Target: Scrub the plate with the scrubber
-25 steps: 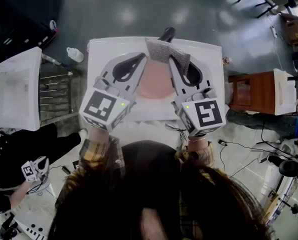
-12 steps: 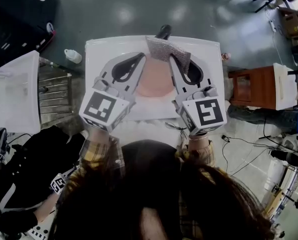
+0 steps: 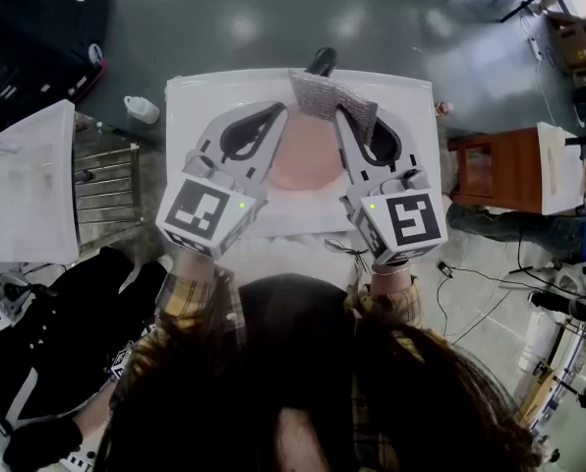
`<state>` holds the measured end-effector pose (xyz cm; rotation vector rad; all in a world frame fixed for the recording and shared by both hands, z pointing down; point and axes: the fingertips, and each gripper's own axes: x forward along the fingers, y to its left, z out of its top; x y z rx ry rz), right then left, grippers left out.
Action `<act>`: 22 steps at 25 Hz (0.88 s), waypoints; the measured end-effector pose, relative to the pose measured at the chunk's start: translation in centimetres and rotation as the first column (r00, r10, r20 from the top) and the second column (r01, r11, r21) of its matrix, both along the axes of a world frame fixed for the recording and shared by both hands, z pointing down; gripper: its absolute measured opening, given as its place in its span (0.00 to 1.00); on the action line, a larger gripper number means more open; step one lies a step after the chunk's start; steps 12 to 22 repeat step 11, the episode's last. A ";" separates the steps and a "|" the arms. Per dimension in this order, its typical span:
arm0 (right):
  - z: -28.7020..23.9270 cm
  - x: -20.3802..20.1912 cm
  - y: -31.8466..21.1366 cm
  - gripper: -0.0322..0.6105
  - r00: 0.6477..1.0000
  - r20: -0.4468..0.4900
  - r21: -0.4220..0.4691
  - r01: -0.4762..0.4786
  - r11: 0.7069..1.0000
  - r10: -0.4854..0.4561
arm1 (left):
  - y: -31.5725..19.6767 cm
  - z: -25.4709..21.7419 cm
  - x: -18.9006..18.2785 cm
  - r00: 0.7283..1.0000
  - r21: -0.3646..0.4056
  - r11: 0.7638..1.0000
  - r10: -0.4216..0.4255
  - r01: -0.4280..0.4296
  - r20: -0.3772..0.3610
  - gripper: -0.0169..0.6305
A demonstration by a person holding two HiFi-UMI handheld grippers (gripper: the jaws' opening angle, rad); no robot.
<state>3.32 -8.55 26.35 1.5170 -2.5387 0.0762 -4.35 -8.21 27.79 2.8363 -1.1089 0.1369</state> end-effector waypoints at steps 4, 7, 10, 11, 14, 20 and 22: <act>0.0 -0.2 -0.1 0.18 1.000 0.002 0.003 0.012 1.000 -0.012 | -0.1 0.1 -0.1 1.000 0.011 1.000 0.004 -0.004 0.007 0.05; 0.2 -0.5 -0.2 0.18 1.000 -0.001 0.000 0.015 1.000 -0.015 | -0.2 0.2 -0.4 1.000 0.004 1.000 -0.001 0.001 0.004 0.05; 0.4 -0.7 -0.3 0.18 1.000 -0.005 -0.010 0.010 1.000 -0.010 | -0.3 0.3 -0.6 1.000 -0.013 1.000 -0.009 0.009 -0.005 0.05; 0.4 -0.7 -0.3 0.18 1.000 -0.007 -0.016 0.005 1.000 -0.005 | -0.4 0.3 -0.7 1.000 -0.019 1.000 -0.012 0.012 -0.008 0.05; 0.4 -0.7 -0.3 0.18 1.000 -0.007 -0.016 0.005 1.000 -0.005 | -0.4 0.3 -0.7 1.000 -0.019 1.000 -0.012 0.012 -0.008 0.05; 0.4 -0.7 -0.3 0.18 1.000 -0.007 -0.016 0.005 1.000 -0.005 | -0.4 0.3 -0.7 1.000 -0.019 1.000 -0.012 0.012 -0.008 0.05; 0.4 -0.7 -0.3 0.18 1.000 -0.007 -0.016 0.005 1.000 -0.005 | -0.4 0.3 -0.7 1.000 -0.019 1.000 -0.012 0.012 -0.008 0.05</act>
